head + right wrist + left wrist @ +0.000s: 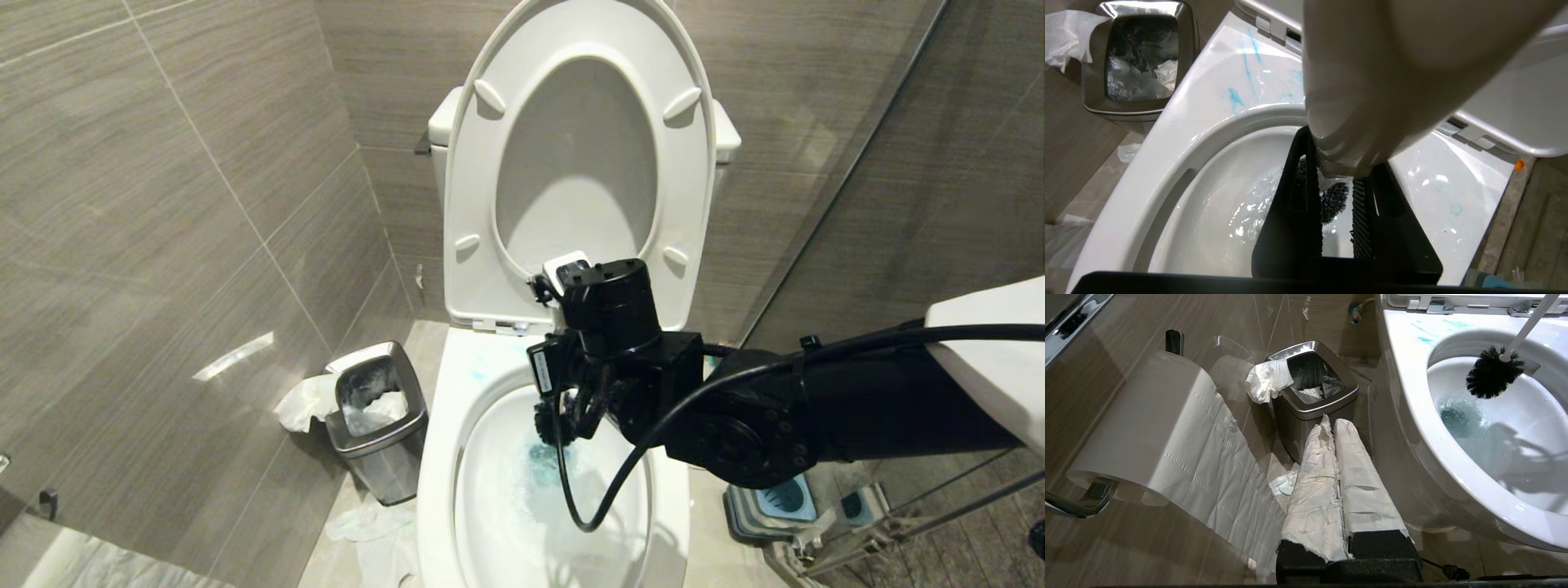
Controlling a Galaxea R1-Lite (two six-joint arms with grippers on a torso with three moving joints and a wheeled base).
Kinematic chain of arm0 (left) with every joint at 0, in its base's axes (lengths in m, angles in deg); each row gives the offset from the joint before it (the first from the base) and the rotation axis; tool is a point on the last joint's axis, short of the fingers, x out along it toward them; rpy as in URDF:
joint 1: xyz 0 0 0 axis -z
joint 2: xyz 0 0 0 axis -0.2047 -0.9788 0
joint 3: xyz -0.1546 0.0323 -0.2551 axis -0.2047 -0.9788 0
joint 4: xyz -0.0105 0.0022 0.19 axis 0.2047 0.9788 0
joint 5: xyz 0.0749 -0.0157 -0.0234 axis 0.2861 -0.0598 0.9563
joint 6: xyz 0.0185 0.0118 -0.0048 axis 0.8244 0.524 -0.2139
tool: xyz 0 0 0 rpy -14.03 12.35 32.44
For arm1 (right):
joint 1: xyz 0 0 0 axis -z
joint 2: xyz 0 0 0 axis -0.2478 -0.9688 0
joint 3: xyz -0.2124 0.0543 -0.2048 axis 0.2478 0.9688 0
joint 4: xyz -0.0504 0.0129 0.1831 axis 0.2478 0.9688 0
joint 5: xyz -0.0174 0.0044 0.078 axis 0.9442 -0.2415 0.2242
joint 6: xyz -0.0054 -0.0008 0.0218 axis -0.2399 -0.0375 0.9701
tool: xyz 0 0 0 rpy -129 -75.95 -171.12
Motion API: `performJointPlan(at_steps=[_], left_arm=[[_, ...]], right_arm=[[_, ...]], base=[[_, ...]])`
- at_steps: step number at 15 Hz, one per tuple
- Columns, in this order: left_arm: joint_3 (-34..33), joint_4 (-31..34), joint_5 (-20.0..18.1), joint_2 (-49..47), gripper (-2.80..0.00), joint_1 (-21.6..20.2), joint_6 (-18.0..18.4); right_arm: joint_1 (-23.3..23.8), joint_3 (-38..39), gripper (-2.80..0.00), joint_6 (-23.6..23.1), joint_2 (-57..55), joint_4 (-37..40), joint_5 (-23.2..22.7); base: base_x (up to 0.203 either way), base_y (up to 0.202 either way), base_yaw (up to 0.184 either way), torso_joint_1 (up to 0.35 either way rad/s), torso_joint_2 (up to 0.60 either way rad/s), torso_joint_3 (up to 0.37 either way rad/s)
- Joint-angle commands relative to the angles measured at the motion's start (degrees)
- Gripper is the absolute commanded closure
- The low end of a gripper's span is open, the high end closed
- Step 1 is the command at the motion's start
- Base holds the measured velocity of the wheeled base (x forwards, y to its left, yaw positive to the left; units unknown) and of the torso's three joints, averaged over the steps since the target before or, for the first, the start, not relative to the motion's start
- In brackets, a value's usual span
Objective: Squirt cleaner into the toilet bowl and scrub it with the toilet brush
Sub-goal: Scrub the toilet bowl
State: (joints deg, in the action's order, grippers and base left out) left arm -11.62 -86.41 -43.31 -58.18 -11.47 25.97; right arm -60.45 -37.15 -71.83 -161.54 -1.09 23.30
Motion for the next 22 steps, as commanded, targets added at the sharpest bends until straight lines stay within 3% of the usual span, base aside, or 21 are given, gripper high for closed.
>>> performJointPlan(at_steps=[1,7,11,16,22], left_arm=[[-0.1,0.0,0.0,0.0,0.00,0.0,0.0],[-0.1,0.0,0.0,0.0,0.00,0.0,0.0],[-0.1,0.0,0.0,0.0,0.00,0.0,0.0],[-0.1,0.0,0.0,0.0,0.00,0.0,0.0],[-0.1,0.0,0.0,0.0,0.00,0.0,0.0]], right_arm=[[0.0,-0.7,0.00,0.2,-2.4,-0.3,0.2],[0.0,-6.9,0.00,1.8,-16.1,-0.6,0.6],[0.2,-7.5,0.00,2.3,-17.7,-0.7,1.5],[-0.3,-4.8,0.00,1.9,-6.5,0.9,1.5],[-2.4,-0.9,0.00,2.1,10.5,10.2,1.5]], base=[[0.000,0.000,0.000,0.000,0.00,0.000],[0.000,0.000,0.000,0.000,0.00,0.000],[0.000,0.000,0.000,0.000,0.00,0.000],[0.000,0.000,0.000,0.000,0.00,0.000],[0.000,0.000,0.000,0.000,0.00,0.000]])
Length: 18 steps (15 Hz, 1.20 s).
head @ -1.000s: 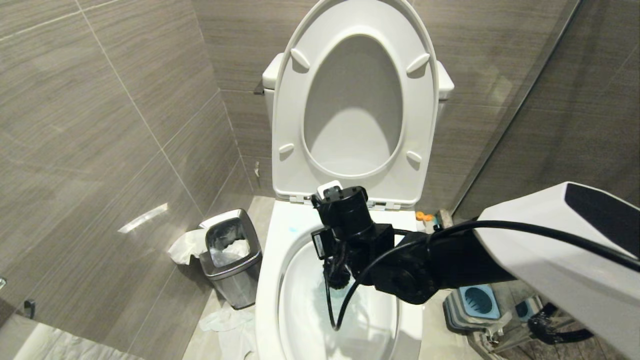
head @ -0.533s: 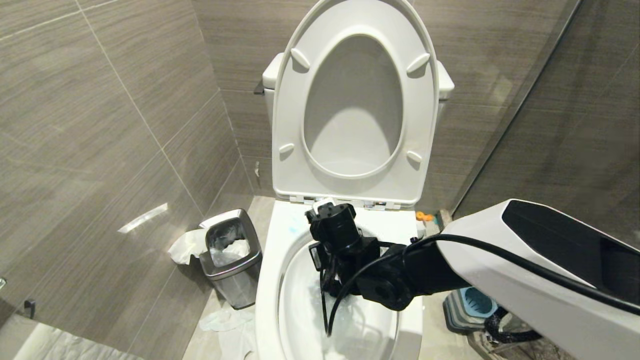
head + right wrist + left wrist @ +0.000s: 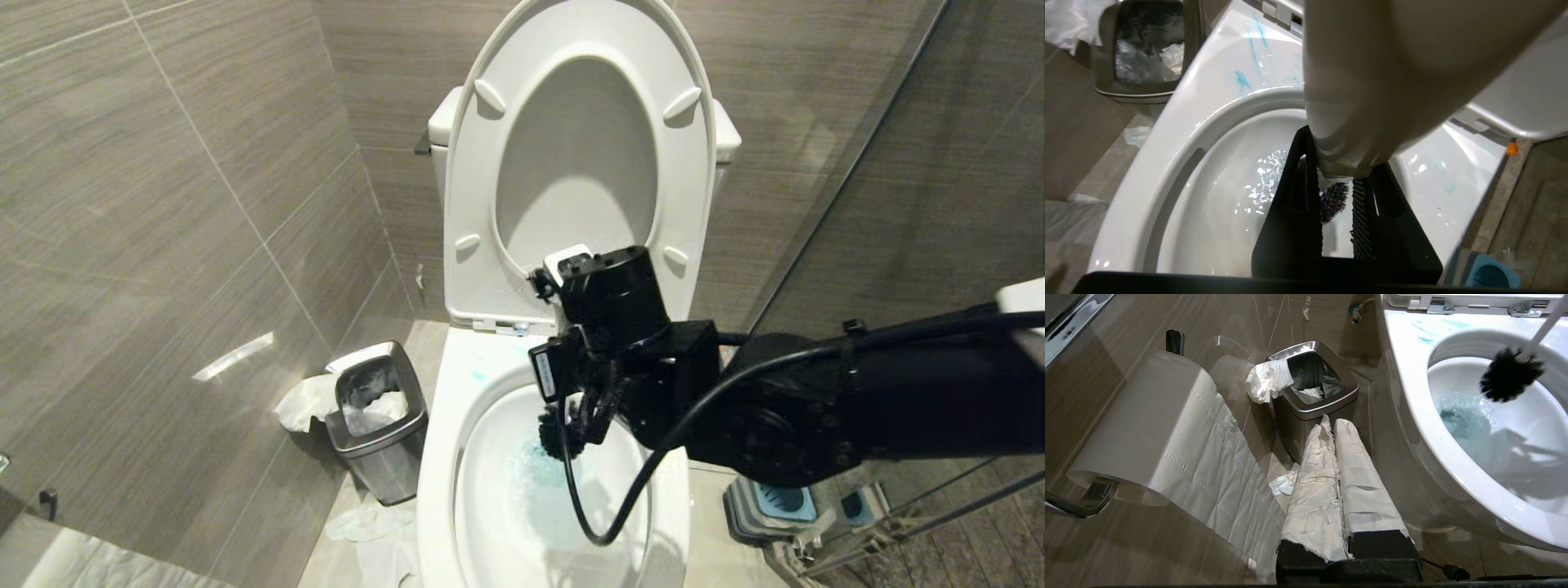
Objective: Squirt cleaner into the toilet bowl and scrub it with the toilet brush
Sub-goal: Scrub the toilet bowl
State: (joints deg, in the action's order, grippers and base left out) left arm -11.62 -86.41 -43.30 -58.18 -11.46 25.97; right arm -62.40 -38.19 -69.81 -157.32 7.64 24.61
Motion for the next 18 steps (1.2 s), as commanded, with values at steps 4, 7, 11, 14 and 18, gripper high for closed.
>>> performJointPlan(at_steps=[4,7,11,14,18], left_arm=[[-0.1,0.0,0.0,0.0,0.00,0.0,0.0],[-0.1,0.0,0.0,0.0,0.00,0.0,0.0],[-0.1,0.0,0.0,0.0,0.00,0.0,0.0],[-0.1,0.0,0.0,0.0,0.00,0.0,0.0],[-0.1,0.0,0.0,0.0,0.00,0.0,0.0]], right_arm=[[-1.3,-5.0,0.00,0.1,11.3,8.7,0.2],[-1.8,-7.7,0.00,0.1,13.8,12.5,0.2],[-1.9,-8.8,0.00,0.0,14.9,13.9,0.2],[-1.9,-9.3,0.00,0.0,15.1,14.8,0.2],[-1.9,-6.4,0.00,2.8,12.3,14.7,0.0]], base=[[0.000,0.000,0.000,0.000,0.00,0.000],[0.000,0.000,0.000,0.000,0.00,0.000],[0.000,0.000,0.000,0.000,0.00,0.000],[0.000,0.000,0.000,0.000,0.00,0.000],[0.000,0.000,0.000,0.000,0.00,0.000]])
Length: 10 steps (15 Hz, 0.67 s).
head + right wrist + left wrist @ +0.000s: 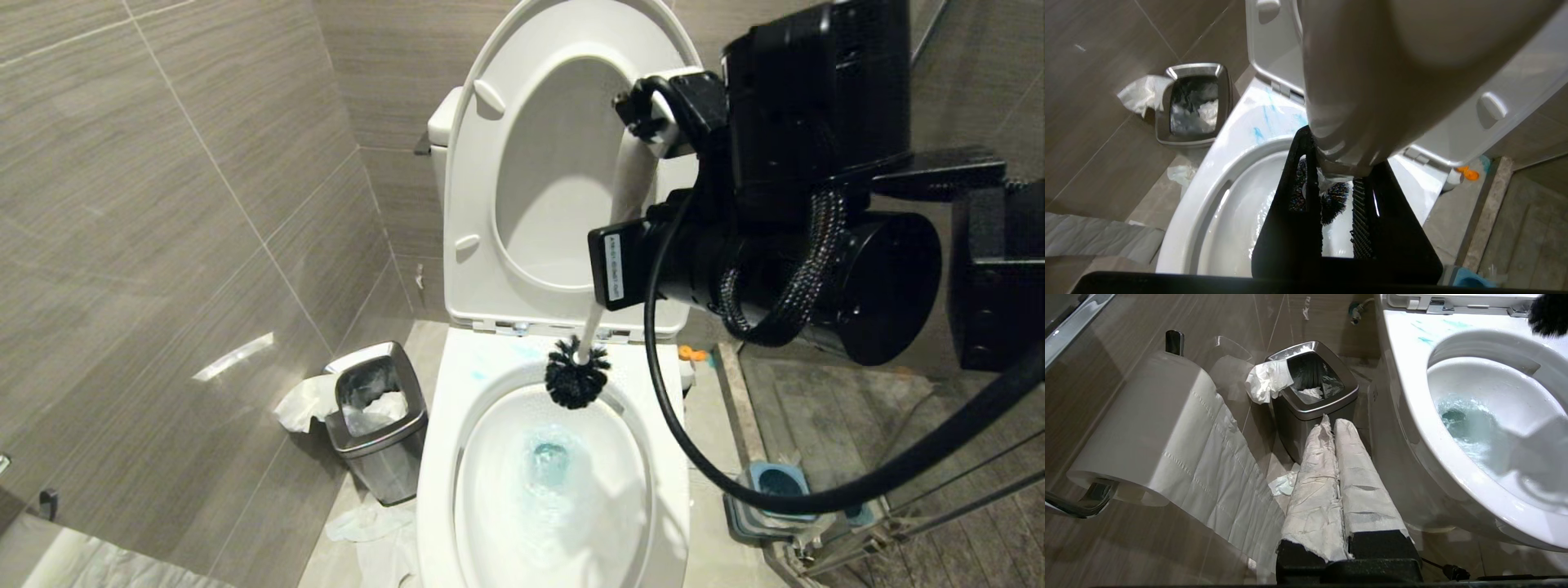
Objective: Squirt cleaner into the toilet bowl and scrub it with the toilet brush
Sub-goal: Scrub the toilet bowl
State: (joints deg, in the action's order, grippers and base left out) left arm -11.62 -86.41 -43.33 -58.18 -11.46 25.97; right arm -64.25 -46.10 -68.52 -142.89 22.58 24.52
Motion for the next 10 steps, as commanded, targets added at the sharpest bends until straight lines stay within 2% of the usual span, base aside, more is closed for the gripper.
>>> performJointPlan(at_steps=[1,3,6,8,10], left_arm=[[-0.1,0.0,0.0,0.0,0.00,0.0,0.0],[-0.1,0.0,0.0,0.0,0.00,0.0,0.0],[-0.1,0.0,0.0,0.0,0.00,0.0,0.0],[-0.1,0.0,0.0,0.0,0.00,0.0,0.0],[-0.1,0.0,0.0,0.0,0.00,0.0,0.0]], right_arm=[[-0.3,2.5,0.00,4.2,-4.5,-0.2,0.2],[-0.8,4.8,0.00,7.5,-8.6,-0.5,0.2],[-1.2,-0.4,0.00,5.9,-6.5,0.4,0.3],[-1.2,-3.2,0.00,5.0,-3.1,4.7,0.2],[-1.4,0.8,0.00,6.6,-2.6,5.2,0.2]], base=[[0.000,0.000,0.000,0.000,0.00,0.000],[0.000,0.000,0.000,0.000,0.00,0.000],[0.000,0.000,0.000,0.000,0.00,0.000],[0.000,0.000,0.000,0.000,0.00,0.000],[0.000,0.000,0.000,0.000,0.00,0.000]])
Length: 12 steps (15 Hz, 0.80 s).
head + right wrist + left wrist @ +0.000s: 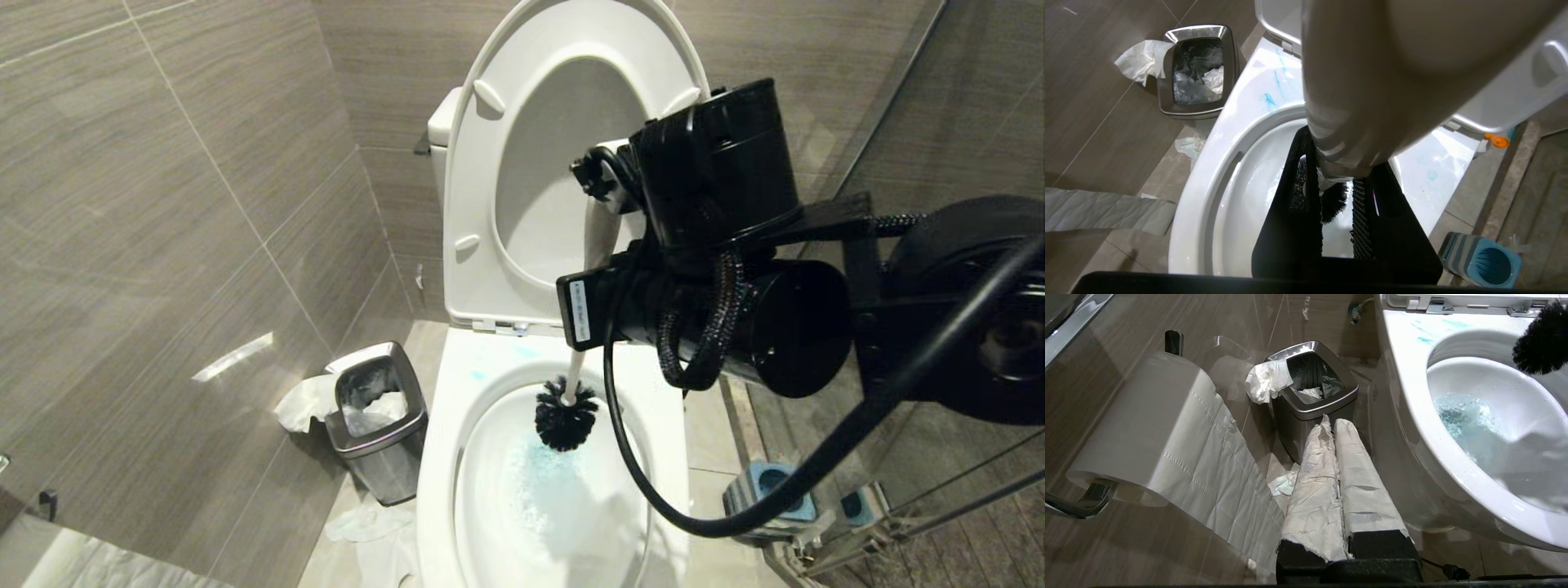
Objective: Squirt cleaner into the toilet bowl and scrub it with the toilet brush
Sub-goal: Scrub the toilet bowl, then put the toilet brush back
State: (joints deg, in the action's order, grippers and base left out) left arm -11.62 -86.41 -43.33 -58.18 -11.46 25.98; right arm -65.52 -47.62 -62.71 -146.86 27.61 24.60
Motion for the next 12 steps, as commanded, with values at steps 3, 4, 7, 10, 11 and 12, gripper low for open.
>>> performJointPlan(at_steps=[3,4,7,10,11,12], left_arm=[[-0.1,0.0,0.0,0.0,0.00,0.0,0.0],[-0.1,0.0,0.0,0.0,0.00,0.0,0.0],[-0.1,0.0,0.0,0.0,0.00,0.0,0.0],[-0.1,0.0,0.0,0.0,0.00,0.0,0.0],[-0.1,0.0,0.0,0.0,0.00,0.0,0.0],[-0.1,0.0,0.0,0.0,0.00,0.0,0.0]], right_arm=[[-0.9,8.5,0.00,3.2,1.5,-1.8,0.2],[-0.9,6.7,0.00,3.0,1.9,-2.3,0.3],[1.1,3.0,0.00,2.7,5.4,-0.6,1.8],[6.1,3.4,0.00,2.7,7.8,0.4,4.1],[8.6,3.3,0.00,2.7,8.3,0.7,4.4],[11.1,3.3,0.00,2.6,9.0,1.3,4.7]], base=[[0.000,0.000,0.000,0.000,0.00,0.000],[0.000,0.000,0.000,0.000,0.00,0.000],[0.000,0.000,0.000,0.000,0.00,0.000],[0.000,0.000,0.000,0.000,0.00,0.000],[0.000,0.000,0.000,0.000,0.00,0.000],[0.000,0.000,0.000,0.000,0.00,0.000]])
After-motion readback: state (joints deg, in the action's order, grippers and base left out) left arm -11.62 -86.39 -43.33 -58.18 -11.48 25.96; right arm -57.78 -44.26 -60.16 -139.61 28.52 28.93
